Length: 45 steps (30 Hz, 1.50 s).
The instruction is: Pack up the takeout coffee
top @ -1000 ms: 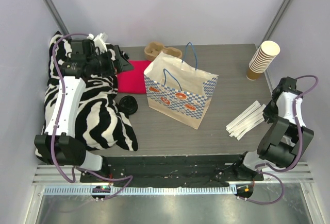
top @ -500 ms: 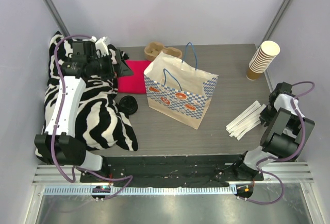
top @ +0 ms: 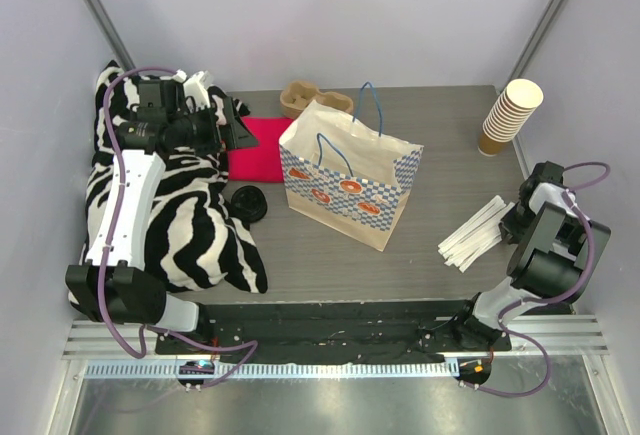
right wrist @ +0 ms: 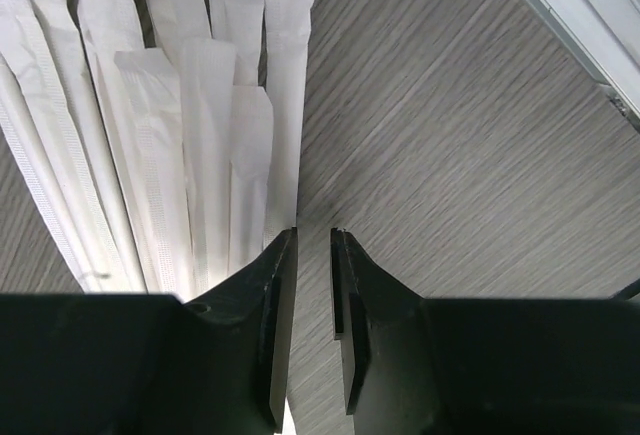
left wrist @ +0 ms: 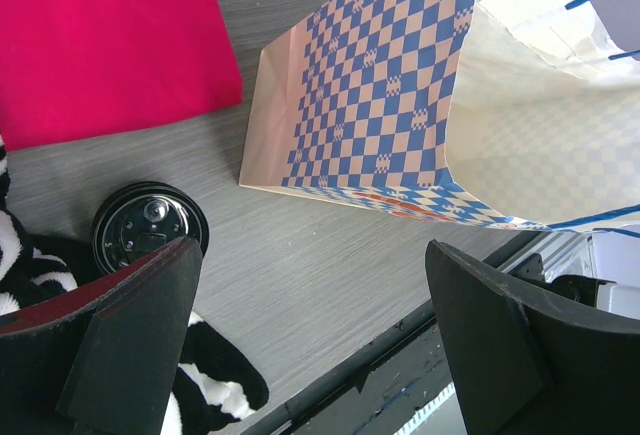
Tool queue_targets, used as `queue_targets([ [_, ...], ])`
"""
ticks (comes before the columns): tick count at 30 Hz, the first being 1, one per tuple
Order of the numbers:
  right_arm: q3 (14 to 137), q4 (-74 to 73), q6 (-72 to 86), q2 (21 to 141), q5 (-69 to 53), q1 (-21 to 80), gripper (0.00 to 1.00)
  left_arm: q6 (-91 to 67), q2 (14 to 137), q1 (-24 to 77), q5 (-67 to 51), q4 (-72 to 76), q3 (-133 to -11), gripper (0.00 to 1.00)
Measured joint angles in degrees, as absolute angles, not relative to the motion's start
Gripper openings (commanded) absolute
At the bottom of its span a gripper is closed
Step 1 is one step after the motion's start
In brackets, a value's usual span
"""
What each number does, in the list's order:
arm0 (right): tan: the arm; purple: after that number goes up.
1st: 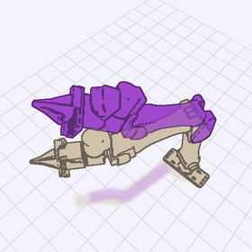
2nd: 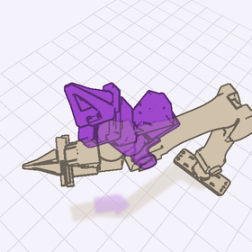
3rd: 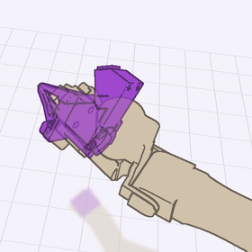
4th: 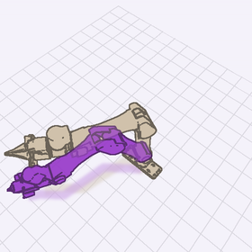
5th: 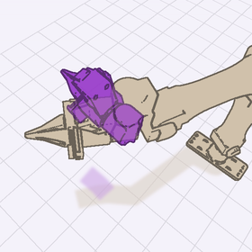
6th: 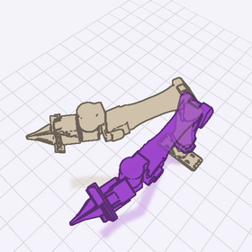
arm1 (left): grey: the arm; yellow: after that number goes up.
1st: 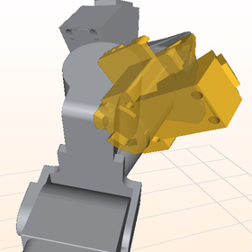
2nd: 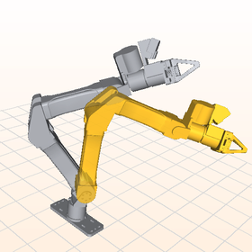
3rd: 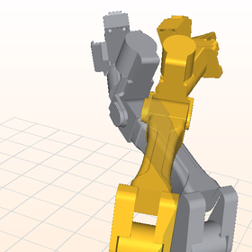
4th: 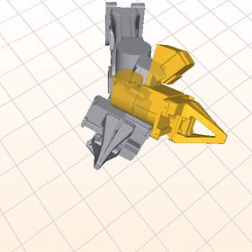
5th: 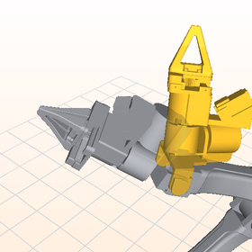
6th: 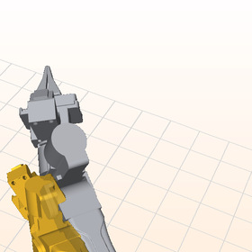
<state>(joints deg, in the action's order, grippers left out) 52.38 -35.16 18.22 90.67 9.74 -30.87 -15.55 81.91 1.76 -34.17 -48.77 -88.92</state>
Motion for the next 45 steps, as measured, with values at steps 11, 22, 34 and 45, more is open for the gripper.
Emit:
queue_targets([
  [11, 52.5, -34.1, 20.2, 91.3, 8.4, -30.9, 0.29, -15.6, 81.9, 1.8, -34.4, -48.8, -88.8, 1.00],
  [22, 52.9, -33.9, 21.0, 91.7, 6.3, -31.0, 0.32, -15.6, 81.9, 1.8, -34.6, -48.8, -88.2, 1.00],
  [34, 52.6, -31.9, 21.7, 91.7, 3.3, -31.0, 0.32, -15.6, 81.9, 1.8, -34.8, -48.8, -88.1, 1.00],
  [45, 51.7, -30.5, 22.0, 91.2, -1.1, -31.0, 0.33, -15.6, 81.8, 1.7, -35.3, -48.8, -87.6, 1.00],
])
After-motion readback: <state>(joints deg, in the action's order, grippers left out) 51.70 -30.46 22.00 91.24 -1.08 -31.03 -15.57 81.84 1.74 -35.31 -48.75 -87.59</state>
